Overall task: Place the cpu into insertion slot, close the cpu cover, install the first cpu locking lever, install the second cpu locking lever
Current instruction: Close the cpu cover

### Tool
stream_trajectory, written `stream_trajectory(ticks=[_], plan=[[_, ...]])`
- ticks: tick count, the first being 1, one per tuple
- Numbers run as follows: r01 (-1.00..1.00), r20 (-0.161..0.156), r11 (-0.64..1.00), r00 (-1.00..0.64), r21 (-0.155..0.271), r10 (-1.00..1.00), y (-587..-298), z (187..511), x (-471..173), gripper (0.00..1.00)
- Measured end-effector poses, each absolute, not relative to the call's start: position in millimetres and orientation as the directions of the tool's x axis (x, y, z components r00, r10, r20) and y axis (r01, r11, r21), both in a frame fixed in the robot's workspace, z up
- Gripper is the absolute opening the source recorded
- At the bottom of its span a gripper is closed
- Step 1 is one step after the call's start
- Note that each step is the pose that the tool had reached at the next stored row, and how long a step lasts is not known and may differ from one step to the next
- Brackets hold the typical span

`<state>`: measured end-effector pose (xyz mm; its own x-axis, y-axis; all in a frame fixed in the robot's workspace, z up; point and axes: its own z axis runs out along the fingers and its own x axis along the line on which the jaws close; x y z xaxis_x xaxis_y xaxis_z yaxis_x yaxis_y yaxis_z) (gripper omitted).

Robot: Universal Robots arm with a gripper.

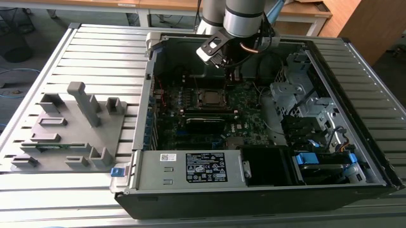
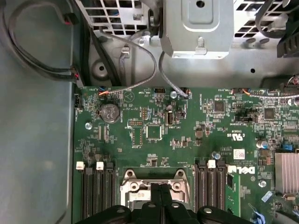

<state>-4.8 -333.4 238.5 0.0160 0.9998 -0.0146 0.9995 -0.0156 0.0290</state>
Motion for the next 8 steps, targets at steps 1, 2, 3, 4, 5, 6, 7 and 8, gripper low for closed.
stream_trajectory(ticks=[1,2,3,4,5,6,7,8], plan=[[0.999,-0.015,-0.016,0.016,0.029,1.000,-333.4,238.5,-4.8,0.11],[0.999,-0.015,-0.016,0.016,0.029,1.000,-333.4,238.5,-4.8,0.11],[0.999,-0.015,-0.015,0.016,0.029,1.000,-333.4,238.5,-4.8,0.11],[0.999,-0.014,-0.015,0.016,0.029,1.000,-333.4,238.4,-4.8,0.11],[0.999,-0.014,-0.015,0.016,0.029,1.000,-333.4,238.4,-4.9,0.11],[0.999,-0.015,-0.015,0.016,0.028,1.000,-333.4,238.4,-4.9,0.11],[1.000,-0.014,-0.016,0.016,0.023,1.000,-333.3,238.1,-4.9,0.11],[1.000,-0.014,-0.015,0.016,0.015,1.000,-333.3,237.9,-4.9,0.11]])
